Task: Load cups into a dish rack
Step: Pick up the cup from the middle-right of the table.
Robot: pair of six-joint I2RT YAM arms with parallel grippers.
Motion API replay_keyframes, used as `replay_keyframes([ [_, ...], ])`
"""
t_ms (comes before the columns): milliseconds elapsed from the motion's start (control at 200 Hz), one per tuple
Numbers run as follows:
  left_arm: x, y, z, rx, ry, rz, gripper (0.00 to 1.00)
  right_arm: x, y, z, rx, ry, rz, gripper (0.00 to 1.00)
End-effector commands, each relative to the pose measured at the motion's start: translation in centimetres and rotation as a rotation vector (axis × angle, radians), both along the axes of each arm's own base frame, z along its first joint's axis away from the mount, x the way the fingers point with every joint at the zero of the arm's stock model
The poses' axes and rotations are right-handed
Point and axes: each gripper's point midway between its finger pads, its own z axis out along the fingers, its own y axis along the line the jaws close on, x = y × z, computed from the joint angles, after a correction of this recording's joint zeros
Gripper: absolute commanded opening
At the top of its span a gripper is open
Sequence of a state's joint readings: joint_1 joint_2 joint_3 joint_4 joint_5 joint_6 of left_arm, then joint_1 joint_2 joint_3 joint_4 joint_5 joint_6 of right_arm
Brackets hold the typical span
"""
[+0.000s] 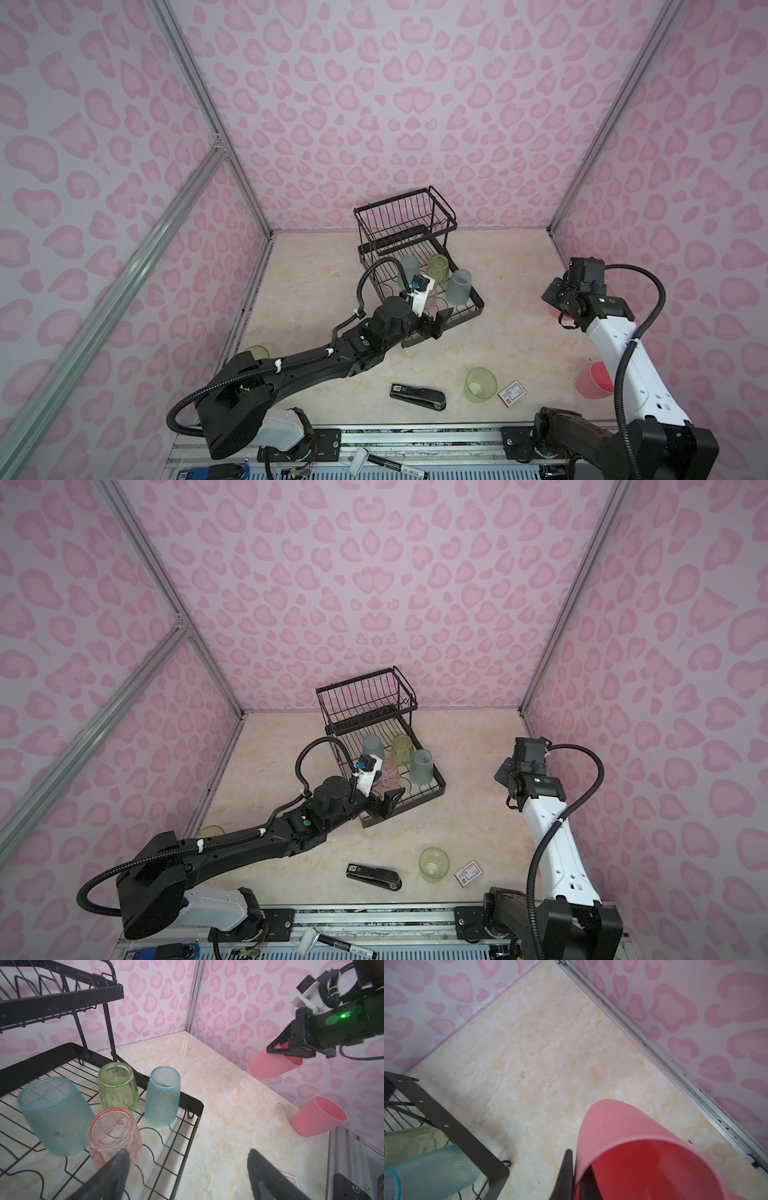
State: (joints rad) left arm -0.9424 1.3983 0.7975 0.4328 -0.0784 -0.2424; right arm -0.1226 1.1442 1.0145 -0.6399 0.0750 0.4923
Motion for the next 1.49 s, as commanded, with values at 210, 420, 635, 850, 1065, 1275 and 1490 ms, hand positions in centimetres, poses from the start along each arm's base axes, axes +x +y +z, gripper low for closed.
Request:
replay_keyframes([
  [210, 0.0, 1.1, 0.1, -0.014, 0.035, 0.051, 0.90, 0.7, 3.3, 2.3, -0.021, -0.036, 0.128, 0.00],
  [420, 0.0, 1.8, 0.6, -0.022, 0.058, 0.082, 0.90, 1.0, 5.7, 4.3, -0.064, -0.092, 0.207, 0.00],
  [635, -0.1, 2.9, 1.2, -0.038, 0.087, 0.126, 0.90, 0.7, 8.8, 7.0, -0.084, -0.173, 0.317, 0.00],
  [850, -0.1, 4.0, 3.4, -0.092, 0.125, 0.180, 0.90, 0.1, 12.1, 10.0, -0.081, -0.295, 0.436, 0.00],
  [1065, -0.6, 5.6, 4.9, -0.156, 0.227, 0.253, 0.92, -0.7, 16.2, 12.1, -0.049, -0.416, 0.597, 0.00],
  [1275, -0.8, 6.5, 6.6, -0.244, 0.327, 0.304, 0.94, -2.3, 20.4, 13.5, 0.100, -0.603, 0.790, 0.00],
  [1490, 0.1, 7.1, 8.6, -0.419, 0.436, 0.354, 0.94, -4.0, 22.9, 14.2, 0.188, -0.718, 0.923, 0.00],
])
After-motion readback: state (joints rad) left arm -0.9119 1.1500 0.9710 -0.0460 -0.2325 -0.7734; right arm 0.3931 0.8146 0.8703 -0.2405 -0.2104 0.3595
